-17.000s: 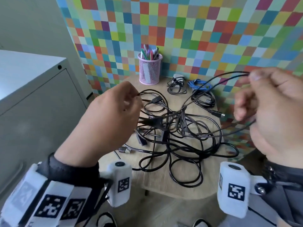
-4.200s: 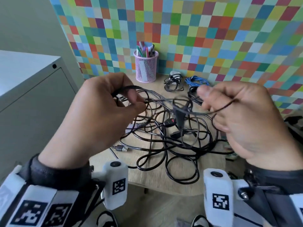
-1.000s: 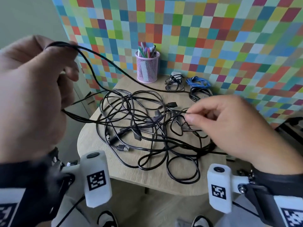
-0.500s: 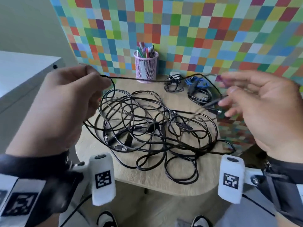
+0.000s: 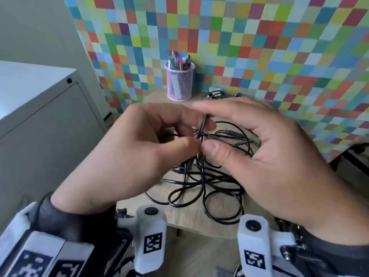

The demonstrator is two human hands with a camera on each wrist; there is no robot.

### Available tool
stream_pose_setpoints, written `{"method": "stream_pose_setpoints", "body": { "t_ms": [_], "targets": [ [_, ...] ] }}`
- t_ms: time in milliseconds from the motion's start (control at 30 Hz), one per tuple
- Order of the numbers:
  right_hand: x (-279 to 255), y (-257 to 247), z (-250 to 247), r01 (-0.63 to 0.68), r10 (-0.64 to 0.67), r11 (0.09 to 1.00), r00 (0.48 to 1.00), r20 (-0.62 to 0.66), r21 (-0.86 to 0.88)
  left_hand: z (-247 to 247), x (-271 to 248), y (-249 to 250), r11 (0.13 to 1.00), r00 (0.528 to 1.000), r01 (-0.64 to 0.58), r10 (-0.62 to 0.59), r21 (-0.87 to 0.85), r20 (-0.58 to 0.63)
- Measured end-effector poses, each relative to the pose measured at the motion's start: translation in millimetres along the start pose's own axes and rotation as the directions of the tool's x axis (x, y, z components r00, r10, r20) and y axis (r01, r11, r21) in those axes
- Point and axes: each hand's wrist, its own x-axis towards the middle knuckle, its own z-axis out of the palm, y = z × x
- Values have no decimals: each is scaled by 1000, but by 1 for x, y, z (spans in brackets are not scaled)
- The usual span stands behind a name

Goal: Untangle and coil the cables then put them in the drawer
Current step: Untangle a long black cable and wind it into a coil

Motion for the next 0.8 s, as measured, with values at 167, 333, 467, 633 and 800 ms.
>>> {"method": "stream_pose_setpoints", "body": {
  "t_ms": [167,333,467,633,800],
  "targets": [
    [2,1,-11,-27,19,982,999,42,185,0,-4,4,984,999,-4,13,179,-47],
    [0,1,-19,-149,125,799,989,82,582,-10,0,4,883,954,35,109,468,-278],
    [0,17,-29,-153,194,937,975,-104,313,-24,2,0,898,900,47,152,437,-409],
    [0,38,-34,-153,228,935,951,-210,321,-21,-1,1,799,948,117,87,589,-306],
    [4,28,-28,-168,305,676,950,-64,717,-18,1,2,765,971,189,-53,616,-232]
  ]
}}
